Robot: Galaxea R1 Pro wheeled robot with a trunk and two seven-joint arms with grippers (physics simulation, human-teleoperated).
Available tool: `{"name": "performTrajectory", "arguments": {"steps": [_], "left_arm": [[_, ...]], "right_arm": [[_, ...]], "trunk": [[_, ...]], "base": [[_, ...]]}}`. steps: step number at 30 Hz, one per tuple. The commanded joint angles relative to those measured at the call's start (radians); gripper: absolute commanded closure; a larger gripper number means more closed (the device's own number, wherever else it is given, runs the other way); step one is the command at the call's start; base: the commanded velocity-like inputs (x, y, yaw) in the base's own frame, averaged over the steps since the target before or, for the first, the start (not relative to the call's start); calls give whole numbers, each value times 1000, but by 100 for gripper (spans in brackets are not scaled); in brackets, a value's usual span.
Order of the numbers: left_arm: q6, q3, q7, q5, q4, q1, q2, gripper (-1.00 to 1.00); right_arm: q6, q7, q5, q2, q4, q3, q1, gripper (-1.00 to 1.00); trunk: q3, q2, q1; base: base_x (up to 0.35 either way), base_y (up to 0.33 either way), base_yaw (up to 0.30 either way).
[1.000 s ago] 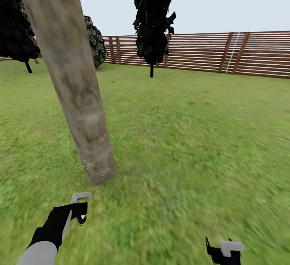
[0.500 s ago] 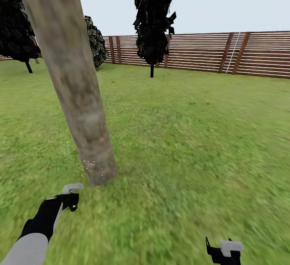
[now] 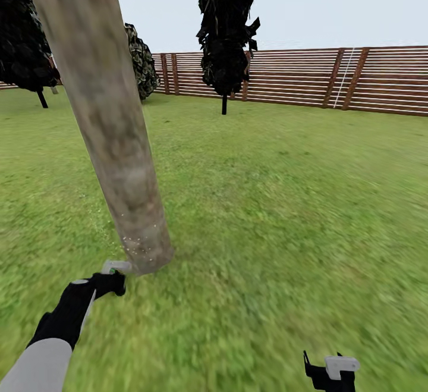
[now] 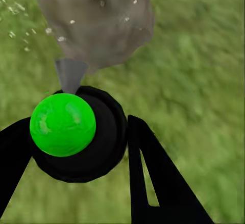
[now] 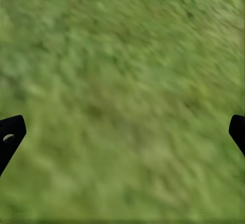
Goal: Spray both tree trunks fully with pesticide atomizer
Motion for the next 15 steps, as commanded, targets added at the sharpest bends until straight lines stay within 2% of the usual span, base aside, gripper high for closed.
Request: {"name": "performTrajectory", "arguments": {"steps": [1, 4, 6, 8, 10, 13, 14, 15], "left_arm": [[4, 13, -25, -2, -17, 1, 11, 100], [3, 16, -36, 2, -51, 10, 8, 100], [2, 14, -37, 0, -64, 10, -36, 100], [4, 13, -38, -2, -67, 6, -63, 100], [7, 13, -40, -2, -90, 2, -73, 100], [37, 20, -43, 1, -158, 1, -64, 100], [78, 23, -44, 2, -198, 2, -48, 100], [123, 25, -48, 10, -257, 4, -12, 100]], "right_arm": [[-2, -5, 11, 0, 1, -6, -1, -100], [-2, -5, 11, 0, 1, -5, -1, -100], [-2, -6, 11, 0, 1, -5, -1, -100], [-2, -5, 11, 0, 1, -6, -1, -100], [-2, -5, 11, 0, 1, -6, -1, -100], [-2, -6, 11, 0, 1, -6, -1, -100], [-3, -6, 11, 0, 1, -6, -1, -100], [-2, -6, 11, 0, 1, -6, -1, -100]], "trunk": [[-1, 0, 0], [-1, 0, 0], [-1, 0, 0], [-1, 0, 0], [-1, 0, 0], [-1, 0, 0], [-1, 0, 0], [-1, 0, 0]], "base": [[0, 0, 0], [-79, 0, 0], [-303, 0, 0], [-200, 0, 0], [-63, 0, 0], [-13, 0, 0], [-4, 0, 0], [-1, 0, 0]]}}
